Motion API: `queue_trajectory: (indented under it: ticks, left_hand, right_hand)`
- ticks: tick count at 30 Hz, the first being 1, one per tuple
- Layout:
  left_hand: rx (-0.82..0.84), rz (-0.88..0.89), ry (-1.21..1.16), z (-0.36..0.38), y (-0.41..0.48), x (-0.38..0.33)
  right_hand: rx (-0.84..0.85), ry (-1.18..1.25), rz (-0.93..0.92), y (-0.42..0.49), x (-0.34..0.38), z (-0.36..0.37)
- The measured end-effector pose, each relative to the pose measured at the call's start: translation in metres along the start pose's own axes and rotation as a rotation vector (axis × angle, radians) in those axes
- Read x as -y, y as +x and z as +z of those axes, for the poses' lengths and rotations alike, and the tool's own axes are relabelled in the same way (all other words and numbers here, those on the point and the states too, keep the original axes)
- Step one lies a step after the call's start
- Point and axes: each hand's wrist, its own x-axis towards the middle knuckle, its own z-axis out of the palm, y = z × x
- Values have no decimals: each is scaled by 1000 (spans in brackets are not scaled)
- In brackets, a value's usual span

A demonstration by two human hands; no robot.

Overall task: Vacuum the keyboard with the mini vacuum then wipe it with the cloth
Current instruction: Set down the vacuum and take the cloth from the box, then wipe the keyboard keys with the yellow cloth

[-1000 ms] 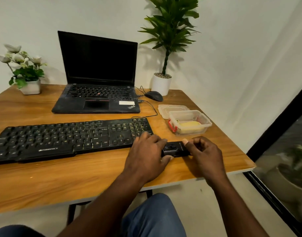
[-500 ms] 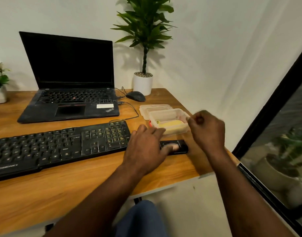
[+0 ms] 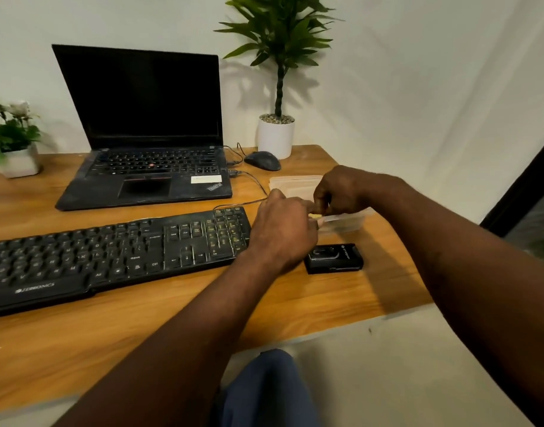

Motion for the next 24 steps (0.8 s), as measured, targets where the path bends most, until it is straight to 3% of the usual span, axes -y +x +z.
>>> queue_trajectory:
  ticks: [3, 7, 10, 13, 16, 19, 21, 24]
  left_hand:
    - [11, -13, -71, -7, -6, -3]
    - [-97, 3, -180, -29, -10, -8]
    - [-228, -76, -532, -51, -18, -8]
    - [-283, -206, -935, -72, -39, -3]
    - [-281, -223, -1162, -88, -64, 21]
    - [-164, -237, -1387, -109, -89, 51]
    - [-113, -264, -1301, -122, -100, 68]
    - [-211, -205, -539, -133, -105, 108]
  right_hand:
    - [-118, 63, 9, -19, 5, -6]
    - [-373, 280, 54, -60, 20, -37]
    - [-480, 587, 6, -86, 50, -49]
    - [-581, 735, -50, -92, 92, -37]
    - [-550, 1017, -92, -86, 124, -8]
    - [-294, 1496, -110, -76, 153, 14]
    - [-76, 1754, -120, -70, 177, 22]
    - [-175, 1461, 25, -53, 208, 26]
